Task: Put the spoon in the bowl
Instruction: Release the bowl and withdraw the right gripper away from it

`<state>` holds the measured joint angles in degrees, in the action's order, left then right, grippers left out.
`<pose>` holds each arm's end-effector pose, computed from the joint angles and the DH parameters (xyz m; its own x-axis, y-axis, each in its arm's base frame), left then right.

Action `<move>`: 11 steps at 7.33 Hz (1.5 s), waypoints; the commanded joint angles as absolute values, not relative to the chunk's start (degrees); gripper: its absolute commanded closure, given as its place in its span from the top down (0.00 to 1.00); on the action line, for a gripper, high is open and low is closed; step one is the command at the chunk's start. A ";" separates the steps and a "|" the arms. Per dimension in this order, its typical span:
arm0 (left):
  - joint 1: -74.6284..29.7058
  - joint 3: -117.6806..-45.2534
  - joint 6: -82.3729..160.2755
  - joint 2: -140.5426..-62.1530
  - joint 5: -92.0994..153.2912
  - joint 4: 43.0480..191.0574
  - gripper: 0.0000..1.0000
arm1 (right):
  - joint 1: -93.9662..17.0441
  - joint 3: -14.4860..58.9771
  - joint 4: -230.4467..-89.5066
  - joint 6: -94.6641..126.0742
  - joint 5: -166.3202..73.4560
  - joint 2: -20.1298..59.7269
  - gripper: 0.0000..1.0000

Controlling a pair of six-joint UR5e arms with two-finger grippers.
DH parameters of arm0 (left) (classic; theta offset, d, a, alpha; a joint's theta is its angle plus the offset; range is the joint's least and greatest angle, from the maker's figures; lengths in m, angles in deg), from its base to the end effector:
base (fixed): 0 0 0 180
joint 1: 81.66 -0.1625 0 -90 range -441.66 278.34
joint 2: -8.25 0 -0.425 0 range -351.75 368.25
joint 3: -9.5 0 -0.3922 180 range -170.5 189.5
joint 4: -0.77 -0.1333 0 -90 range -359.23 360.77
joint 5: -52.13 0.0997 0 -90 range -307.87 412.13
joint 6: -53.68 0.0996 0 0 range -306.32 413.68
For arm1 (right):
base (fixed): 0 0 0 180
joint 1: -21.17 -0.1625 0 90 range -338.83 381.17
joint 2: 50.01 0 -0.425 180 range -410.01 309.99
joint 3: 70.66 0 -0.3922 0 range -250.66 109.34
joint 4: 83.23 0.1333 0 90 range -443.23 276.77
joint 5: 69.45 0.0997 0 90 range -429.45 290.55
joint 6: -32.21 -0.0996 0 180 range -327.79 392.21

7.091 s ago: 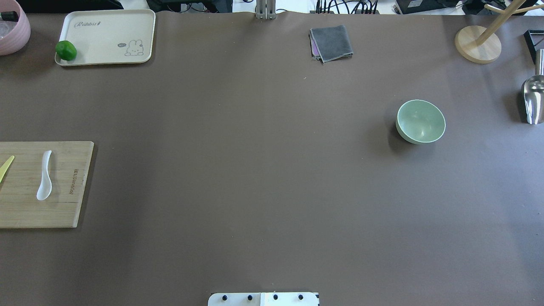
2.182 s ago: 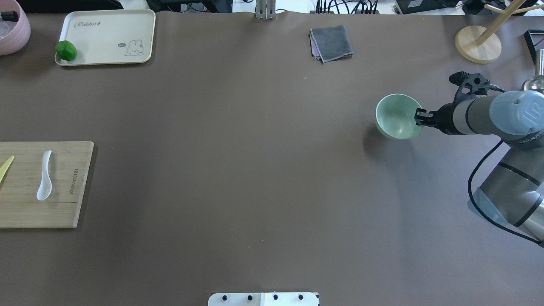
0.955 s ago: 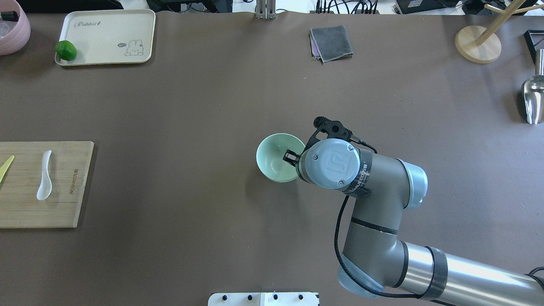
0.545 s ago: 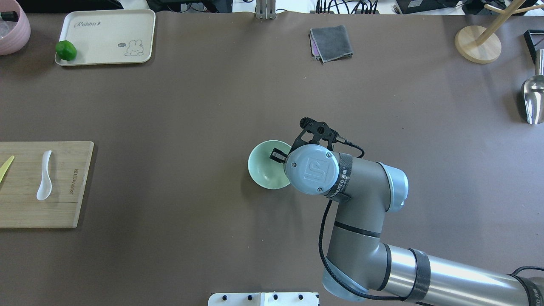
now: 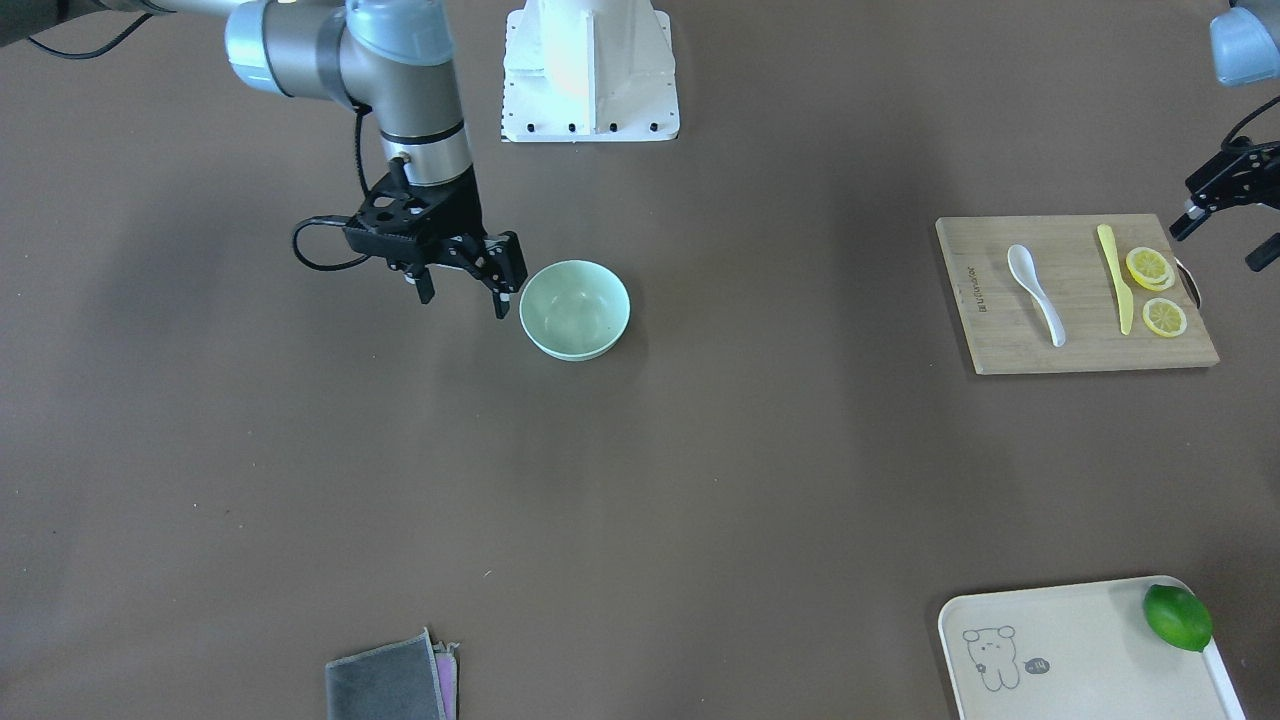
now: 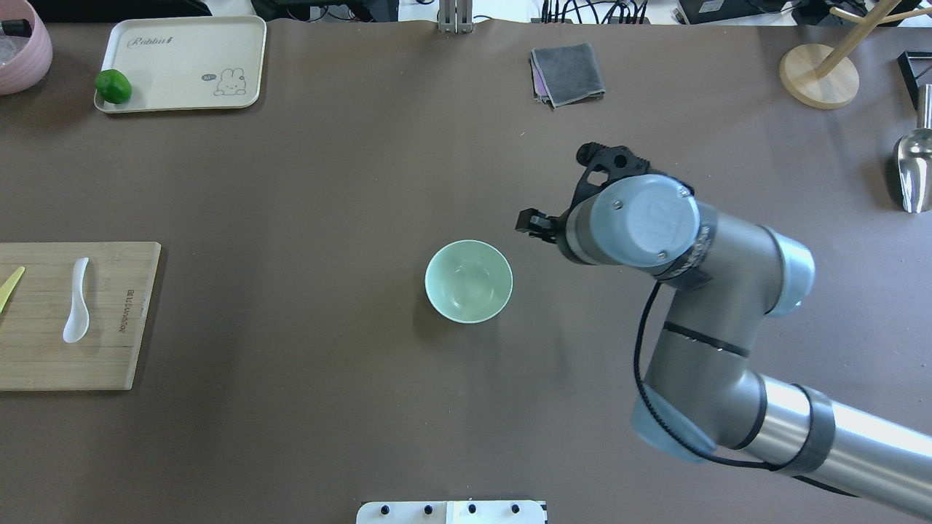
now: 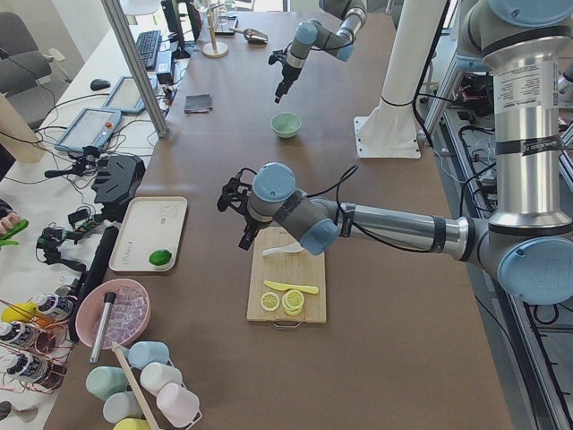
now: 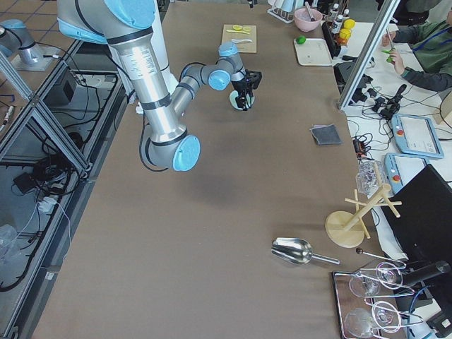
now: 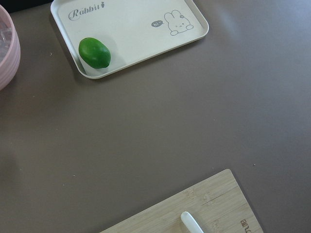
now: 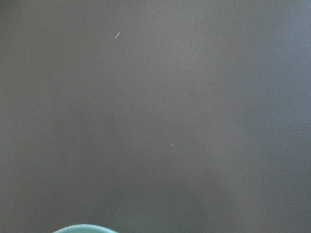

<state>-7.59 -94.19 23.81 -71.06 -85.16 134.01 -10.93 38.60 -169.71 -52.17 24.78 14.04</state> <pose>0.0604 -0.4305 0.5343 0.5338 0.2727 -0.8004 0.0877 0.9236 0.3732 -0.4436 -0.4270 0.2569 0.6034 0.2632 0.7528 -0.4259 0.9044 0.0252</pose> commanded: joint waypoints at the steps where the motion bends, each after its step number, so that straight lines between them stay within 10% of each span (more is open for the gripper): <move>1: -16.76 -94.03 10.05 -66.65 -77.20 142.00 0.98 | -22.80 42.36 -169.45 -34.85 36.66 22.38 1.00; 6: -28.90 -90.45 -4.93 -68.20 -61.54 144.12 0.97 | -51.03 43.86 -169.45 9.29 62.00 40.05 1.00; 11: -31.29 -81.73 -4.94 -73.32 -58.88 149.57 0.77 | -53.18 43.86 -169.45 11.46 62.73 41.92 1.00</move>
<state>-30.88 -82.25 -4.90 -73.00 -59.00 149.17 -52.95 43.86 -169.45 11.34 62.70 41.74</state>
